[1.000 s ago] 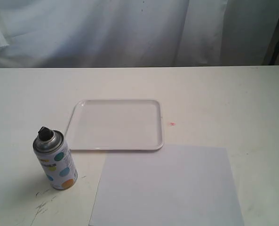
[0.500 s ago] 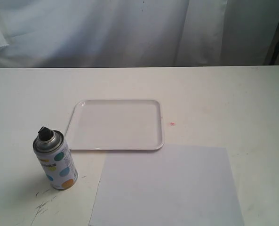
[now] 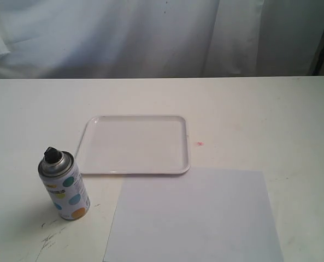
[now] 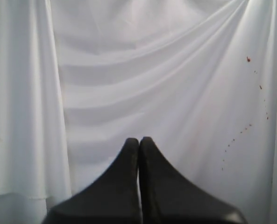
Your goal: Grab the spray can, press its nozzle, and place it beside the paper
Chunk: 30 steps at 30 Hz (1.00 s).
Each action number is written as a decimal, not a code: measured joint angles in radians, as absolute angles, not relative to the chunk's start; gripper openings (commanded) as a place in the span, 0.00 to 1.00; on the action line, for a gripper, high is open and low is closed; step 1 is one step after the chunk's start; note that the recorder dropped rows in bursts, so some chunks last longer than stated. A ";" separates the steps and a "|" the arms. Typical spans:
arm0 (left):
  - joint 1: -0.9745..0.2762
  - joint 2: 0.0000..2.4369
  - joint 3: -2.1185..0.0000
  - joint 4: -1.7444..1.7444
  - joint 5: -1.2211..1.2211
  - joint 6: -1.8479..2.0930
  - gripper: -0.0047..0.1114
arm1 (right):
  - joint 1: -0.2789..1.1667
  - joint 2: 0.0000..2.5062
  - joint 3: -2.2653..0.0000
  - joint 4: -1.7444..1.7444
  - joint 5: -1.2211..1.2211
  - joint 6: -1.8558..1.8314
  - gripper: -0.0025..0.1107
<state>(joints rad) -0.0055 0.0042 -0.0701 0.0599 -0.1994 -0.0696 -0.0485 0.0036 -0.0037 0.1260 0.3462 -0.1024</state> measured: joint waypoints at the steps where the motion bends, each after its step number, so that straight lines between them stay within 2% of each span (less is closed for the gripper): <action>1: -0.005 0.007 -0.094 0.060 -0.188 -0.070 0.04 | -0.048 0.004 -0.004 0.126 0.346 -0.102 0.02; 8: -0.005 0.200 -0.329 0.060 -0.163 -0.091 0.04 | -0.048 0.004 -0.004 0.126 0.346 -0.102 0.02; 20: -0.005 0.775 -0.824 0.161 -0.159 -0.093 0.04 | -0.048 0.004 -0.004 0.126 0.346 -0.102 0.02; 30: -0.005 1.066 -0.873 0.199 -0.230 -0.139 0.04 | -0.048 0.004 -0.004 0.126 0.346 -0.102 0.02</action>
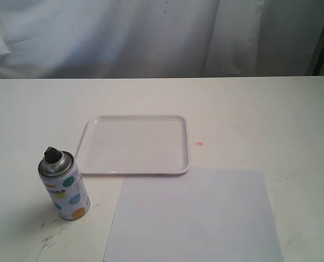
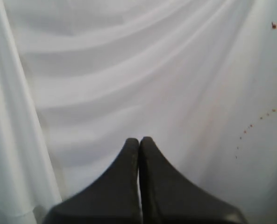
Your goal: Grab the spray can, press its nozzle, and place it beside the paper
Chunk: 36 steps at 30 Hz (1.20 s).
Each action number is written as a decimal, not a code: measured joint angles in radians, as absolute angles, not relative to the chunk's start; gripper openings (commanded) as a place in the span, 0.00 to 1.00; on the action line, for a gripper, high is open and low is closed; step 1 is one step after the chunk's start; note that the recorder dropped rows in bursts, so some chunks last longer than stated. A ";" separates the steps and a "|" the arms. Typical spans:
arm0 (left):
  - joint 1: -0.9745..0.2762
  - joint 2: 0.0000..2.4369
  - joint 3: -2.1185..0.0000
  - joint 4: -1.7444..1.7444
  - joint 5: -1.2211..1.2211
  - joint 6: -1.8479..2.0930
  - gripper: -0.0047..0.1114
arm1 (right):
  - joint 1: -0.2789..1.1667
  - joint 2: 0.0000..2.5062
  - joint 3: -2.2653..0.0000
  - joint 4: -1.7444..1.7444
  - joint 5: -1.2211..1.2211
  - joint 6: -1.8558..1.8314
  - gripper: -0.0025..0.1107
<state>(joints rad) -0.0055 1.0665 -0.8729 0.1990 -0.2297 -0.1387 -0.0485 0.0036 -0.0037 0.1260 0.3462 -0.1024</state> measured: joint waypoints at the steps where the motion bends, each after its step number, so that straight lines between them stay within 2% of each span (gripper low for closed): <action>1: -0.005 1.088 -0.860 0.199 -0.243 -0.139 0.04 | -0.048 0.004 -0.004 0.126 0.346 -0.102 0.02; 12: -0.005 1.236 -0.622 0.199 -0.644 -0.143 0.04 | -0.048 0.004 -0.004 0.126 0.346 -0.102 0.02; 25: -0.005 1.279 -0.322 0.198 -0.775 -0.094 0.04 | -0.048 0.004 -0.004 0.126 0.346 -0.102 0.02; 36: -0.005 1.280 -0.101 0.210 -0.779 -0.094 0.04 | -0.048 0.004 -0.004 0.126 0.346 -0.101 0.02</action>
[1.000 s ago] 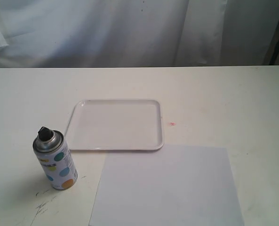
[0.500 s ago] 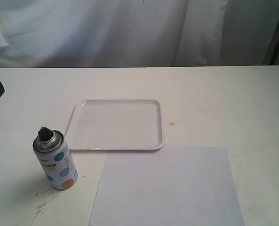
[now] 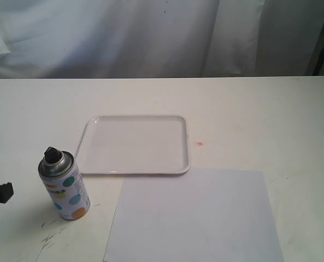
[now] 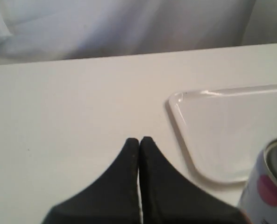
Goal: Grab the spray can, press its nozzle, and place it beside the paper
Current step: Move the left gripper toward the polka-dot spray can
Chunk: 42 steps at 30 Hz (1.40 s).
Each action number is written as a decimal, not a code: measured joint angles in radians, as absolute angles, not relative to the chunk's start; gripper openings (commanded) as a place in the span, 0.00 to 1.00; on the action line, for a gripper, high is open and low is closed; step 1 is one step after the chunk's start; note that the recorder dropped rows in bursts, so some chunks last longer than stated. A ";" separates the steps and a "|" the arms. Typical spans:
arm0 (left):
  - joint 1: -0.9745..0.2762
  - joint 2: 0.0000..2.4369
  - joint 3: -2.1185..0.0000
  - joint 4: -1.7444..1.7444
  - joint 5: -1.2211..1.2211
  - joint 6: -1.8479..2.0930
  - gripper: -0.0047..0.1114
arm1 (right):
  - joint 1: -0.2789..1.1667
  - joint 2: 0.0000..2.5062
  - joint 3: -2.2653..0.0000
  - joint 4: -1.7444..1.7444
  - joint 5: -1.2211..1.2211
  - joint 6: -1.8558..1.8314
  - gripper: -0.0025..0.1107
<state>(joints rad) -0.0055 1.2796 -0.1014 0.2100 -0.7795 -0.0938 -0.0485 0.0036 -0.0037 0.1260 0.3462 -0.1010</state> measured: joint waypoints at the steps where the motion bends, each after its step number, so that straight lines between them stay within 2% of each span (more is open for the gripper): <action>1: -0.005 1.280 -0.085 0.227 -0.777 -0.092 0.04 | -0.048 0.004 -0.004 0.126 0.346 -0.101 0.02; 12: -0.005 1.280 -0.062 0.439 -0.728 -0.088 0.05 | -0.048 0.004 -0.004 0.126 0.346 -0.101 0.02; 19: -0.005 1.280 -0.062 0.441 -0.695 -0.146 0.24 | -0.048 0.004 -0.004 0.126 0.346 -0.101 0.02; 26: -0.005 1.280 -0.064 0.271 -0.738 -0.215 0.24 | -0.048 0.004 -0.004 0.126 0.346 -0.101 0.02; 34: -0.005 1.253 -0.088 0.356 -0.712 -0.306 0.24 | -0.048 0.004 -0.004 0.126 0.346 -0.101 0.02; 42: -0.005 1.031 -0.106 0.533 -0.741 -0.456 0.25 | -0.048 0.004 -0.004 0.126 0.346 -0.101 0.02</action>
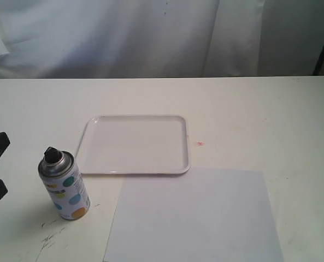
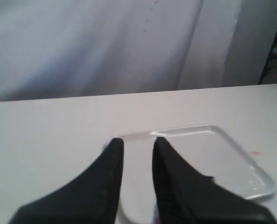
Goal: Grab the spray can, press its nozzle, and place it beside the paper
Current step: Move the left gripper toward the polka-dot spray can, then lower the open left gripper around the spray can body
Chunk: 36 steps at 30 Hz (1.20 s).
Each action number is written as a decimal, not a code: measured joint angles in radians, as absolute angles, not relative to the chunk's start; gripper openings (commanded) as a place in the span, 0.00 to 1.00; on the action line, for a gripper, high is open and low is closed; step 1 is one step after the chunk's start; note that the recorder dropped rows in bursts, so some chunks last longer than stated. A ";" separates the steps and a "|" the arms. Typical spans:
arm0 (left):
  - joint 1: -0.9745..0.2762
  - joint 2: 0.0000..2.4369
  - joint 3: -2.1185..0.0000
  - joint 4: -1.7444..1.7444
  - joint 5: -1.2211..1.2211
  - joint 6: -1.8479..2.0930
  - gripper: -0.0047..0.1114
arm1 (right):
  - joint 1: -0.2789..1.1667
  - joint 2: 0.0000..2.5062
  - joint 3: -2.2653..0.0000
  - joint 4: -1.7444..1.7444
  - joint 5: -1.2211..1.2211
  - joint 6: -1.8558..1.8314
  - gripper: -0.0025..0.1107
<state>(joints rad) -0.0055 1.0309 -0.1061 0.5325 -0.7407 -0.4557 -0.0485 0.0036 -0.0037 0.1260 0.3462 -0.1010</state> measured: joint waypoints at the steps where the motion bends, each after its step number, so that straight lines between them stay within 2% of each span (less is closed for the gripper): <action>1: -0.005 1.016 -0.106 0.561 -0.746 -0.484 0.27 | -0.048 0.004 -0.004 0.126 0.346 -0.101 0.02; 4: -0.005 0.979 -0.106 0.647 -0.750 -0.561 0.40 | -0.048 0.004 -0.004 0.126 0.346 -0.101 0.02; 8: -0.005 0.972 -0.106 0.681 -0.783 -0.622 0.84 | -0.048 0.004 -0.004 0.126 0.346 -0.101 0.02; 9: -0.005 0.972 -0.106 0.676 -0.796 -0.639 0.92 | -0.048 0.004 -0.004 0.126 0.346 -0.101 0.02; 10: -0.005 0.972 -0.106 0.666 -0.806 -0.653 0.94 | -0.048 0.004 -0.004 0.126 0.346 -0.101 0.02; 17: -0.005 0.972 -0.106 0.638 -0.819 -0.690 0.94 | -0.048 0.004 -0.004 0.126 0.346 -0.101 0.02; 29: -0.005 0.972 -0.106 0.832 -0.810 -0.595 0.94 | -0.048 0.004 -0.004 0.126 0.346 -0.101 0.02; 36: -0.005 0.972 -0.106 0.761 -0.743 -0.517 0.94 | -0.048 0.004 -0.004 0.126 0.346 -0.101 0.02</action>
<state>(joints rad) -0.0055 0.9717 -0.1061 0.7614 -0.7427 -0.5168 -0.0485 0.0036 -0.0037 0.1260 0.3462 -0.1010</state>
